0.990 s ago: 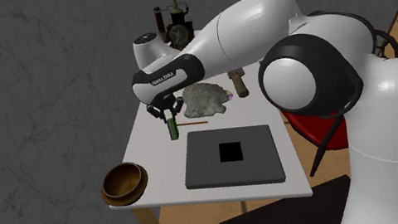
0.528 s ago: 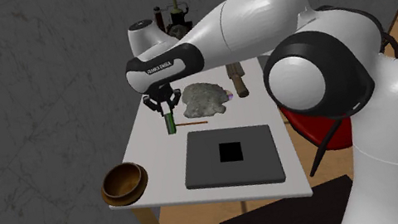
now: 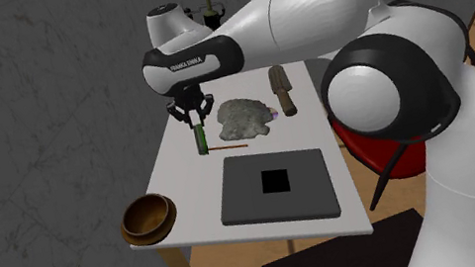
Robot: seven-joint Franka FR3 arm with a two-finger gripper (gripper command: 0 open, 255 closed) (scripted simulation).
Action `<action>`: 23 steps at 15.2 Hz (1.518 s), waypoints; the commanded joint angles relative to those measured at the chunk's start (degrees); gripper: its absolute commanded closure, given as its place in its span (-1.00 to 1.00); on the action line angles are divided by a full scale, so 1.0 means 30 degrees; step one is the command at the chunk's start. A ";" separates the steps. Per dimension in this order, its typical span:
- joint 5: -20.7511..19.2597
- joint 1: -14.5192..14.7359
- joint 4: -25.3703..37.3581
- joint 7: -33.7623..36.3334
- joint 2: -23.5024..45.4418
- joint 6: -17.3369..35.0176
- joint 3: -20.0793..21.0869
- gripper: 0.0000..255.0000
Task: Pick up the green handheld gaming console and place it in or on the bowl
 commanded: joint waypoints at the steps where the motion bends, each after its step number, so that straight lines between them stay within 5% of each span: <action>1: 0.0067 0.0002 0.0322 -0.0049 -0.0144 -0.0455 0.0030 1.00; 7: 0.0194 0.0026 0.1360 -0.0180 -0.0359 -0.1691 0.0085 1.00; 16: -0.0631 0.2845 0.3842 0.3372 0.0511 -0.3648 0.1069 1.00; 23: -0.1638 0.5596 0.7758 0.5970 0.2489 -0.5924 0.1579 1.00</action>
